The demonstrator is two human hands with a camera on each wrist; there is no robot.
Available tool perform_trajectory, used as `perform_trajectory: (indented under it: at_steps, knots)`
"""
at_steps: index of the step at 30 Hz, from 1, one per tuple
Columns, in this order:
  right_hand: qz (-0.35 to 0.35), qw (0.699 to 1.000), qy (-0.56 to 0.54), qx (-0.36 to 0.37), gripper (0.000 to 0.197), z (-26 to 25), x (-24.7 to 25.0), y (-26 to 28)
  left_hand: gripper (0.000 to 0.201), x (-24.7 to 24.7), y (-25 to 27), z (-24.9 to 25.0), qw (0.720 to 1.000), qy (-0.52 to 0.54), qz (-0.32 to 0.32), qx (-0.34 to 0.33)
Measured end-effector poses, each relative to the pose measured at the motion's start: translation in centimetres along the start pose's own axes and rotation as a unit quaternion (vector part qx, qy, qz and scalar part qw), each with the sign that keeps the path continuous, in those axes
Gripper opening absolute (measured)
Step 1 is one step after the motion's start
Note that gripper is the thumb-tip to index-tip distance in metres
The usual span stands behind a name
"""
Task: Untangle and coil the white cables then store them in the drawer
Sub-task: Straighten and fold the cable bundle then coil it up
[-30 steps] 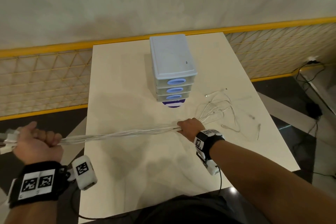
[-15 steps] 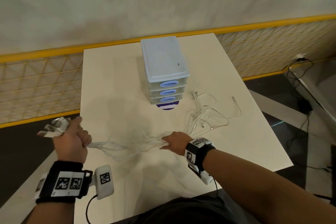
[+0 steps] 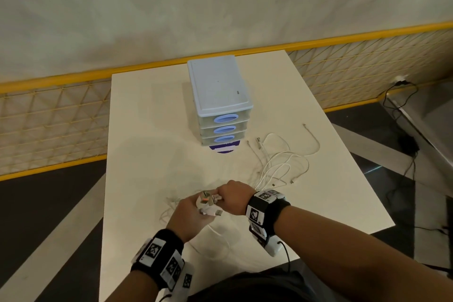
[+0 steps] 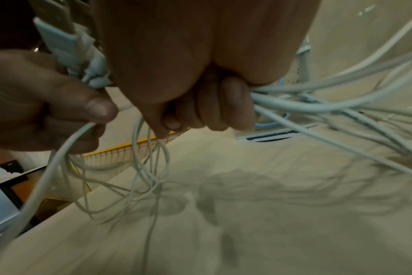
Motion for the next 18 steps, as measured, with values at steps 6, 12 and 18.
perform_trajectory:
  at_steps: [6, 12, 18]
  knots:
    - [0.022, 0.999, 0.031, 0.002, 0.028, -0.4, 0.7, 0.0, 0.017, 1.3, -1.2, -0.3, 0.996, 0.056, 0.012, 0.068]
    - [0.009, 0.997, 0.073, 0.020, 0.029, -1.1, 1.0, 0.0, 0.013, 0.3, -1.6, -0.6, 0.995, -0.060, -0.047, 0.059]
    - [0.010, 0.995, 0.098, -0.003, 0.027, 2.0, 1.2, 1.1, 0.055, 0.7, -1.7, 0.3, 0.975, -0.218, -0.029, 0.000]
Point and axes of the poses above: each hand's wrist, its own y-axis away from the middle knuckle, its own x-axis out of the back of the hand, z = x × y, the point moved 9 cm from there along -y, towards the middle knuckle, and after that the axes turned 15 degrees about x, right-handed, at the moved point
